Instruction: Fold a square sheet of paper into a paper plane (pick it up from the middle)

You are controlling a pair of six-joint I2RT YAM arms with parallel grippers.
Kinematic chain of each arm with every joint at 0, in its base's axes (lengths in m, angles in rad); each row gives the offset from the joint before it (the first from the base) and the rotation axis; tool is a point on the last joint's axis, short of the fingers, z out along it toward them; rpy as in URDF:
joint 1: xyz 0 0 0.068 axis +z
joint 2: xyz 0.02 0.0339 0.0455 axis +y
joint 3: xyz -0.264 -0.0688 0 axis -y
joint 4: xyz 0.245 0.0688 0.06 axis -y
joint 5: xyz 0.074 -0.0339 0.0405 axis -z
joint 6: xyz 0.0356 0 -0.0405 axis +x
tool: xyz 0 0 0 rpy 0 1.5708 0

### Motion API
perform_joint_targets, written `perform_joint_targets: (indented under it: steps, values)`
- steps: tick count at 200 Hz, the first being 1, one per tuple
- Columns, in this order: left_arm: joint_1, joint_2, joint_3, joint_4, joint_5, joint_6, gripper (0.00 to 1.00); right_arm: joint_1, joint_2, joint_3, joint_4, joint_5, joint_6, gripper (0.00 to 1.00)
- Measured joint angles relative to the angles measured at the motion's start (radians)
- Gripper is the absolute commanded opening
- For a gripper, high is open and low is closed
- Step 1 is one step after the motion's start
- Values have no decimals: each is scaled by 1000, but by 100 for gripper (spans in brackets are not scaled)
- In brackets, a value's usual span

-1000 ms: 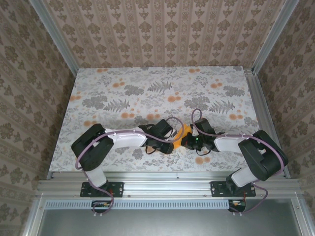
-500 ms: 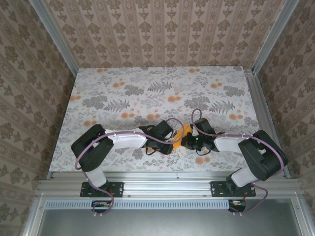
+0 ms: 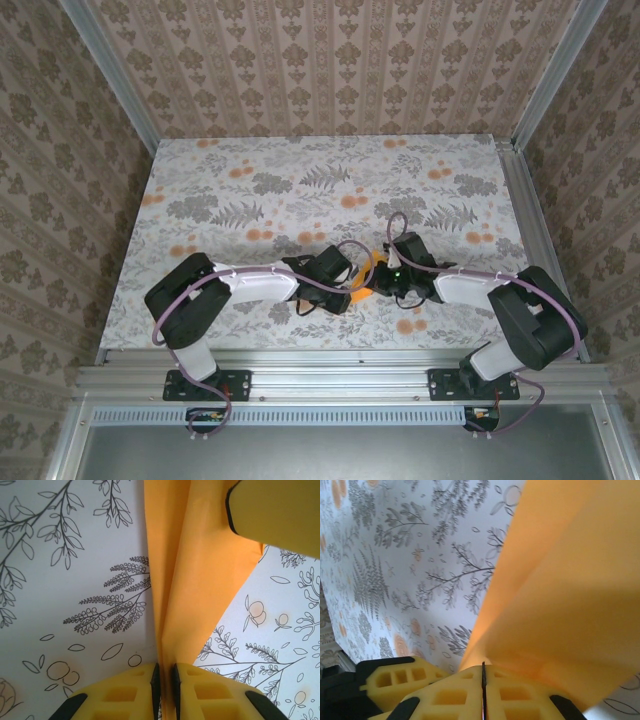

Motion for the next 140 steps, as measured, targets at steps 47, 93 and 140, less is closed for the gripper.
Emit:
perform_joint_targets:
  steps: [47,93,140]
  values:
    - [5,0,-2,3,1,0,15,22,45,23,43,-1,2,11]
    - [14,0,-8,11,16,0,14,34,135,46,103,-1,5,11]
    - [21,0,-12,15,27,0,12,34,183,90,105,3,5,10]
